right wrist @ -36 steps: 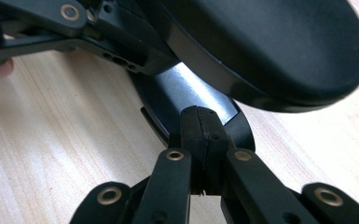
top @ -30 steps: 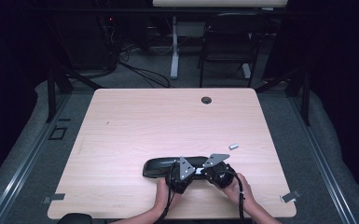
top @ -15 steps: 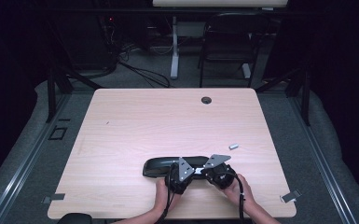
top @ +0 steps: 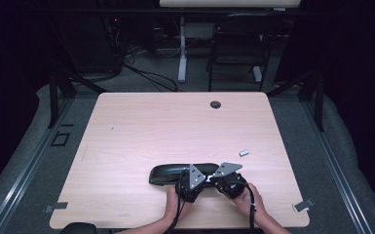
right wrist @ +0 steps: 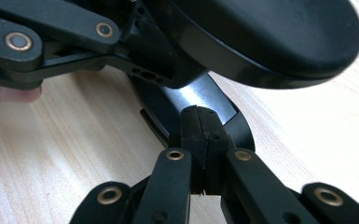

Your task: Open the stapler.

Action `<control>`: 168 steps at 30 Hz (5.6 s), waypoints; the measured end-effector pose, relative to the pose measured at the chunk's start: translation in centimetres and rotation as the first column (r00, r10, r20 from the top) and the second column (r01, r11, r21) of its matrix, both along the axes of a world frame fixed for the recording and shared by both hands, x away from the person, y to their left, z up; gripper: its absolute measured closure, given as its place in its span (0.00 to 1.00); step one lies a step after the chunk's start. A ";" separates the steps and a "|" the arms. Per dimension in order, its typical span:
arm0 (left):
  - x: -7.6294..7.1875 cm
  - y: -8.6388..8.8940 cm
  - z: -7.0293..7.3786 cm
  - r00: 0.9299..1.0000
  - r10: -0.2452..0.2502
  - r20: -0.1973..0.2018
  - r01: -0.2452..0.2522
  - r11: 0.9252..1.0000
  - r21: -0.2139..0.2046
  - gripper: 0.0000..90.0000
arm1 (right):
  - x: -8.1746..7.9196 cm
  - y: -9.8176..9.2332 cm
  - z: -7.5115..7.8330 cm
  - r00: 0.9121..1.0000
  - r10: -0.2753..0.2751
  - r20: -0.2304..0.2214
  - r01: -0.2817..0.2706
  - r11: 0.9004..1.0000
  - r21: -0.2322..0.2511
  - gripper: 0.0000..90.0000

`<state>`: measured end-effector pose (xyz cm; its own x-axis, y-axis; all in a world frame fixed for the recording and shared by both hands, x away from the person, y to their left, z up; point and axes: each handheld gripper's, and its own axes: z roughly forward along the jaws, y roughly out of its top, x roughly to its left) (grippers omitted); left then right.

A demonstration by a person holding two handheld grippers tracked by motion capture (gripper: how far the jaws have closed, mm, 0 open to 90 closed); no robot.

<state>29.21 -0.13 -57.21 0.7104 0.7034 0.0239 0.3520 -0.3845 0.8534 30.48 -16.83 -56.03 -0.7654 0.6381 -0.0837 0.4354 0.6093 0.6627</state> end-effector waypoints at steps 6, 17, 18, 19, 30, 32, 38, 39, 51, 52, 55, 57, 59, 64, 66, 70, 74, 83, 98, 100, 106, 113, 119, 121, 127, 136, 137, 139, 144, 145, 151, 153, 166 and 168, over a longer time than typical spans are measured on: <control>-0.1 0.1 -0.1 1.000 0.011 0.013 -0.011 1.000 0.004 1.00 | 0.0 -0.1 -0.1 1.000 -0.002 0.000 0.002 1.000 0.011 1.00; -0.2 0.2 -0.2 0.999 0.028 0.019 -0.027 1.000 -0.004 1.00 | 0.0 -0.1 -0.1 1.000 0.002 0.003 -0.002 1.000 0.007 1.00; -0.2 0.3 -0.2 1.000 0.022 0.020 -0.021 1.000 -0.005 1.00 | 0.0 -0.1 -0.1 1.000 0.003 0.007 -0.003 1.000 0.010 1.00; -0.2 0.3 -0.2 0.999 0.021 0.024 -0.021 1.000 -0.004 1.00 | 0.0 -0.1 -0.1 1.000 0.001 0.004 -0.001 1.000 0.009 1.00; 0.0 0.1 -0.2 0.999 -0.022 0.036 0.021 1.000 0.017 1.00 | -0.1 0.0 -0.1 1.000 -0.023 0.003 0.023 1.000 0.018 1.00; 0.0 0.1 -0.1 0.999 -0.022 0.038 0.021 1.000 0.019 1.00 | -0.2 -0.1 -0.2 1.000 -0.030 0.010 0.029 0.999 0.031 1.00; -0.1 0.2 -0.3 0.999 -0.002 0.052 0.001 1.000 0.021 1.00 | -0.3 -0.2 -0.2 1.000 -0.030 0.007 0.030 0.999 0.030 1.00; -0.1 0.2 -0.3 0.999 0.000 0.052 -0.001 1.000 0.020 1.00 | -0.3 -0.2 -0.3 0.999 -0.033 0.008 0.033 0.999 0.033 1.00; -0.2 0.3 -0.3 0.998 0.001 0.060 -0.002 1.000 0.016 1.00 | -0.3 -0.1 -0.3 1.000 -0.020 0.012 0.020 0.999 0.029 1.00; -0.2 0.3 -0.3 0.998 0.001 0.057 -0.002 1.000 0.014 1.00 | -0.3 -0.1 -0.3 1.000 -0.021 0.011 0.021 0.999 0.030 1.00; -0.2 0.3 -0.3 0.998 0.000 0.061 -0.001 1.000 0.008 1.00 | -0.3 -0.1 -0.3 1.000 -0.020 0.015 0.020 0.999 0.028 1.00; -0.1 0.4 -0.3 0.998 -0.006 0.062 0.005 1.000 0.017 1.00 | -0.2 -0.2 -0.3 1.000 -0.018 0.013 0.018 0.999 0.031 1.00; 0.0 0.4 -0.2 0.998 -0.002 0.064 0.002 1.000 0.012 1.00 | -0.2 -0.2 -0.3 1.000 -0.021 0.017 0.020 0.999 0.036 1.00; 0.0 0.6 -0.2 0.998 0.006 0.065 -0.007 1.000 0.011 1.00 | -0.2 -0.1 -0.3 1.000 -0.015 0.027 0.014 1.000 0.028 1.00; 0.0 0.6 -0.2 0.998 0.000 0.066 -0.001 1.000 0.010 1.00 | -0.2 -0.1 -0.4 0.999 -0.013 0.032 0.012 1.000 0.025 1.00; -0.1 0.6 -0.1 0.998 -0.004 0.068 0.003 1.000 0.011 1.00 | -0.2 -0.1 -0.4 1.000 -0.015 0.027 0.014 0.999 0.032 1.00; 0.0 0.6 -0.1 0.998 -0.008 0.070 0.007 1.000 0.010 1.00 | -0.3 -0.2 -0.5 0.999 -0.025 0.028 0.023 0.999 0.046 1.00; 0.0 0.6 -0.1 0.998 -0.009 0.065 0.008 1.000 0.004 1.00 | -0.2 -0.3 -0.5 0.999 -0.021 0.027 0.019 0.998 0.051 1.00; 0.0 0.7 -0.1 0.997 -0.002 0.073 0.002 1.000 -0.002 1.00 | -0.4 -0.3 -0.7 0.999 -0.012 0.052 0.010 0.999 0.047 1.00; -0.1 0.6 -0.1 0.996 -0.014 0.083 0.013 1.000 0.009 1.00 | -0.4 -0.3 -0.7 0.999 -0.022 0.048 0.019 0.998 0.060 1.00; -0.1 0.2 -0.2 0.997 -0.023 0.080 0.025 1.000 -0.013 1.00 | -0.2 -0.3 -0.6 0.999 -0.015 0.036 0.013 0.999 0.053 1.00; 0.0 -0.2 -0.3 0.996 -0.032 0.079 0.033 0.999 -0.013 1.00 | -0.2 -0.4 -0.7 0.999 -0.021 0.035 0.019 0.997 0.072 1.00; -0.1 -0.1 -0.3 0.997 -0.020 0.078 0.022 0.999 -0.026 1.00 | -0.2 -0.5 -0.7 0.999 -0.017 0.035 0.014 0.998 0.068 1.00; 0.0 0.0 -0.3 0.997 -0.023 0.075 0.025 0.999 -0.028 1.00 | -0.2 -0.4 -0.7 0.999 -0.018 0.038 0.015 0.997 0.070 1.00; 0.0 0.0 -0.3 0.997 -0.030 0.073 0.032 0.999 -0.027 1.00 | -0.2 -0.5 -0.7 0.999 -0.017 0.029 0.015 0.997 0.076 1.00; -0.2 0.2 0.4 0.990 -0.003 0.143 0.011 0.998 -0.055 1.00 | -0.3 -0.6 -0.8 0.999 -0.016 0.039 0.013 0.997 0.073 1.00; 0.1 0.4 1.7 0.977 0.014 0.212 0.002 0.997 -0.078 1.00 | -0.3 -0.6 -0.8 0.999 -0.014 0.039 0.011 0.997 0.080 1.00; 0.5 1.4 4.6 0.963 0.045 0.265 -0.006 0.989 -0.148 1.00 | -0.3 -0.6 -0.8 0.999 -0.020 0.048 0.016 0.996 0.085 1.00; 0.3 1.0 3.2 0.977 0.031 0.211 -0.010 0.995 -0.102 1.00 | -0.1 -0.4 -0.8 0.999 -0.016 0.034 0.013 0.997 0.081 1.00; 0.3 1.0 3.3 0.976 0.035 0.214 -0.012 0.994 -0.108 1.00 | -0.1 -0.4 -0.7 0.999 -0.014 0.032 0.012 0.997 0.079 1.00; 0.5 1.5 4.2 0.975 0.050 0.217 -0.024 0.992 -0.123 1.00 | 0.0 -0.5 -0.7 1.000 -0.016 0.019 0.014 0.996 0.093 1.00; 0.5 1.6 4.4 0.975 0.054 0.213 -0.027 0.992 -0.126 1.00 | 0.1 -0.5 -0.7 1.000 -0.012 0.012 0.010 0.996 0.091 1.00; 0.8 3.3 6.0 0.973 0.096 0.209 -0.065 0.986 -0.151 1.00 | 0.3 -0.4 -0.4 1.000 -0.011 -0.006 0.011 0.997 0.078 1.00; 0.8 3.6 6.3 0.972 0.102 0.210 -0.070 0.986 -0.152 1.00 | 0.4 -0.4 -0.4 1.000 -0.008 -0.011 0.009 0.997 0.079 1.00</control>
